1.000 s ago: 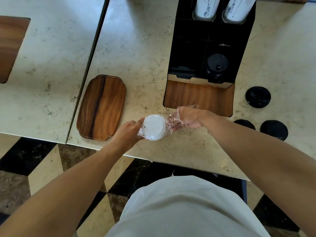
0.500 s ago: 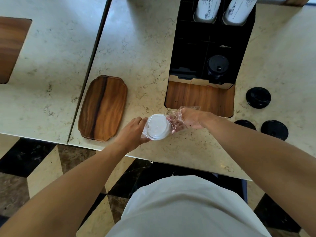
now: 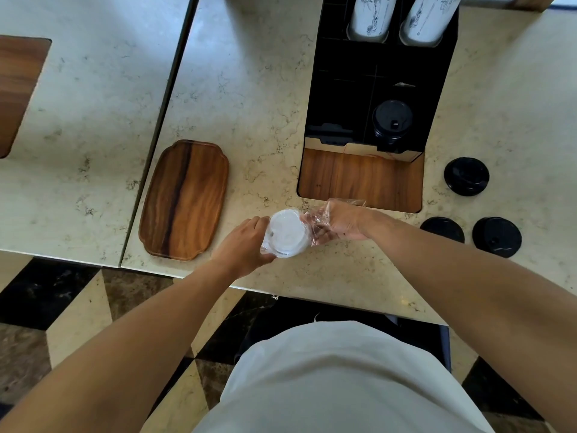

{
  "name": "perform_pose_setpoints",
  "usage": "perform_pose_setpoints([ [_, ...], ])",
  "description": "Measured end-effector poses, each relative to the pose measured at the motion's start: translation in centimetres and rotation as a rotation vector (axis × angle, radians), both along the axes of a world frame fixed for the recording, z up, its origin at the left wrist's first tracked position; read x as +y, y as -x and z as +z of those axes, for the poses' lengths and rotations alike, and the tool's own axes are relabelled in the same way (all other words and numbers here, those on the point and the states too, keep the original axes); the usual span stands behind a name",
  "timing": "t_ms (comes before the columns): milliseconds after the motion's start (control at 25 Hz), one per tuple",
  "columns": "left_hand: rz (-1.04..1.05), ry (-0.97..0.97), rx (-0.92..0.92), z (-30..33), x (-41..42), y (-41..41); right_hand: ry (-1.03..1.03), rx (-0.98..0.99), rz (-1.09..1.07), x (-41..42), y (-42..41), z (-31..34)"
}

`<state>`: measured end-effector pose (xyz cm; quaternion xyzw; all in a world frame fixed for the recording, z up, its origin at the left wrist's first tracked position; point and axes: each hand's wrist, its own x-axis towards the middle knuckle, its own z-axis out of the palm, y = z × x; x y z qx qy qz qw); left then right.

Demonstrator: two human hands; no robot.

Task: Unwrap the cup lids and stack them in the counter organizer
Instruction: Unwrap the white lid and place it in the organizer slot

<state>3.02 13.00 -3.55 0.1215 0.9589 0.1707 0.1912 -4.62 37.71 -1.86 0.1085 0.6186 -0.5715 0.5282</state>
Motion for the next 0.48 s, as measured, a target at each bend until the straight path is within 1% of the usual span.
perform_pose_setpoints([
  [80, 0.002, -0.009, 0.002, 0.1, 0.1, -0.1, -0.033, 0.021, 0.006, -0.1, -0.2, 0.1],
  [280, -0.012, -0.016, 0.01, 0.1, 0.3, -0.3, 0.011, -0.025, 0.034, 0.2, -0.4, 0.4],
  [480, 0.008, -0.013, 0.005, 0.0, 0.4, -0.6, -0.054, 0.124, 0.032, -1.1, -0.8, 0.1],
])
